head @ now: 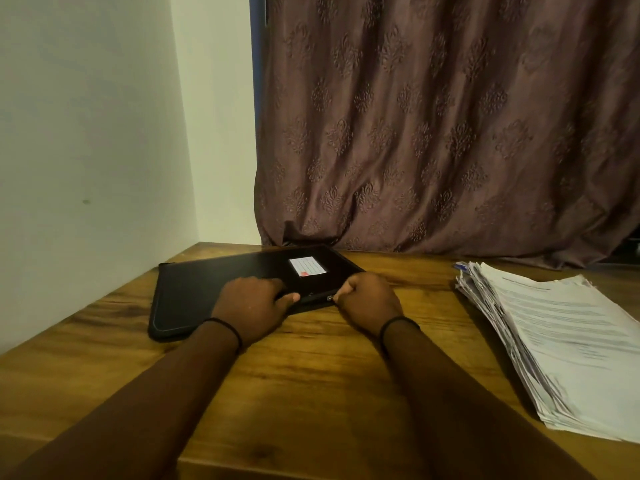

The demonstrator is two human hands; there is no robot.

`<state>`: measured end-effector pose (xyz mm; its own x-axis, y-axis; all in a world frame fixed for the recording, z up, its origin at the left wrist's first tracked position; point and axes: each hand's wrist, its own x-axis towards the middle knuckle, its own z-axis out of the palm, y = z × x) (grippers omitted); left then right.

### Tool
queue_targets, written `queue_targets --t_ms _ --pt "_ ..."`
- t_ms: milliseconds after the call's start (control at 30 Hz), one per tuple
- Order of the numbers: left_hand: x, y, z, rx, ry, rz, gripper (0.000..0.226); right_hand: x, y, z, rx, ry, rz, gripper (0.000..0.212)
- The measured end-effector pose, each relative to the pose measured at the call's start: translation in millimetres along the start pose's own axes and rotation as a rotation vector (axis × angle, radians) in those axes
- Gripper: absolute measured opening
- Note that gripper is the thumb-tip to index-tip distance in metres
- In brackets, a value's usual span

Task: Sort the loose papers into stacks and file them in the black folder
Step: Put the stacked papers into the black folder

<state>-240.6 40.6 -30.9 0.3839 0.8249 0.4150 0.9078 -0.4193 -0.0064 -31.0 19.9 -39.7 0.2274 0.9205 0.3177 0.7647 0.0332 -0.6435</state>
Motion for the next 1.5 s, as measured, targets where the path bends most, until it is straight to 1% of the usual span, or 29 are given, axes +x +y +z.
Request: queue_targets --t_ms 67,133,200,267,333,400,467,533,567,633,700,733,800,900,967,1033,1100,1167,1200,1267,1333,1433,1500 --pt "-1.1 -15.1 -1.4 -0.126 0.021 -0.09 0.042 2.8 8.4 -7.0 -0.011 0.048 0.055 0.017" --pt "-2.0 -27.1 0.0 -0.169 -0.003 -0.17 0.048 5.7 15.1 -12.8 -0.031 0.099 0.106 0.017" --pt "-2.8 -31.6 2.2 -0.204 -0.052 -0.209 0.051 8.1 20.5 -15.8 -0.059 0.145 0.147 0.017" --pt "-5.0 -29.6 2.7 -0.263 -0.065 -0.218 0.052 7.9 22.2 -17.4 -0.042 0.133 0.17 0.014" --pt "-7.0 -26.3 -0.4 -0.379 -0.008 -0.25 0.051 4.7 17.8 -16.8 0.074 0.037 0.145 0.013" --pt "-8.4 -25.2 -4.0 -0.521 0.075 -0.305 0.05 -3.1 4.3 -10.5 0.195 -0.099 0.1 0.012" --pt "-7.9 -26.0 -5.1 -0.62 0.148 -0.348 0.051 -14.2 -17.1 1.6 0.243 -0.243 0.034 0.009" --pt "-7.2 -26.4 -5.1 -0.66 0.201 -0.377 0.052 -24.1 -36.9 14.7 0.266 -0.333 -0.045 0.009" --pt "-7.1 -27.2 -3.8 -0.642 0.224 -0.399 0.052 -26.9 -42.1 19.2 0.27 -0.345 -0.078 0.01" --pt "-6.7 -34.6 -1.6 -0.522 0.245 -0.454 0.051 -28.1 -45.4 20.0 0.272 -0.336 -0.101 0.01" --pt "-5.8 -48.8 0.8 -0.411 0.178 -0.51 0.048 -24.7 -41.0 12.3 0.255 -0.3 -0.076 0.011" --pt "-6.4 -55.7 0.1 -0.401 0.126 -0.529 0.048 -21.9 -36.7 7.0 0.229 -0.276 -0.06 0.013" --pt "-9.2 -66.4 0.0 -0.436 0.066 -0.533 0.049 -11.7 -19.6 -3.2 0.152 -0.202 -0.018 0.018" --pt "-13.5 -64.9 -1.3 -0.528 0.067 -0.505 0.049 2.5 15.1 -24.1 -0.024 -0.022 0.079 0.014" --pt "-13.0 -60.2 1.5 -0.585 -0.011 -0.467 0.051 6.5 33.8 -35.8 -0.031 0.078 0.168 0.014" --pt "-10.8 -56.0 2.8 -0.616 -0.147 -0.398 0.067 9.0 43.2 -39.2 0.003 0.114 0.222 0.016" --pt "-8.9 -52.8 0.7 -0.632 -0.261 -0.305 0.089 12.5 47.0 -37.6 0.028 0.111 0.236 0.016" --pt "-7.3 -51.3 -0.7 -0.526 -0.313 -0.214 0.115 14.7 48.4 -36.6 0.078 0.116 0.255 0.016" --pt "-6.8 -50.2 -0.6 -0.452 -0.332 -0.186 0.125 15.5 49.0 -36.5 0.112 0.119 0.263 0.016" --pt "-6.0 -48.3 0.4 -0.334 -0.335 -0.165 0.134 16.1 48.4 -35.5 0.194 0.117 0.277 0.016" --pt "-7.5 -45.6 -1.8 -0.239 -0.288 -0.156 0.136 15.7 45.7 -32.6 0.25 0.093 0.277 0.019" --pt "-11.0 -47.7 -3.3 -0.18 -0.18 -0.164 0.13 12.4 38.7 -29.6 0.304 0.07 0.272 0.023" --pt "-12.9 -50.2 -1.7 -0.183 -0.127 -0.197 0.117 10.6 34.3 -29.9 0.376 0.058 0.256 0.022"
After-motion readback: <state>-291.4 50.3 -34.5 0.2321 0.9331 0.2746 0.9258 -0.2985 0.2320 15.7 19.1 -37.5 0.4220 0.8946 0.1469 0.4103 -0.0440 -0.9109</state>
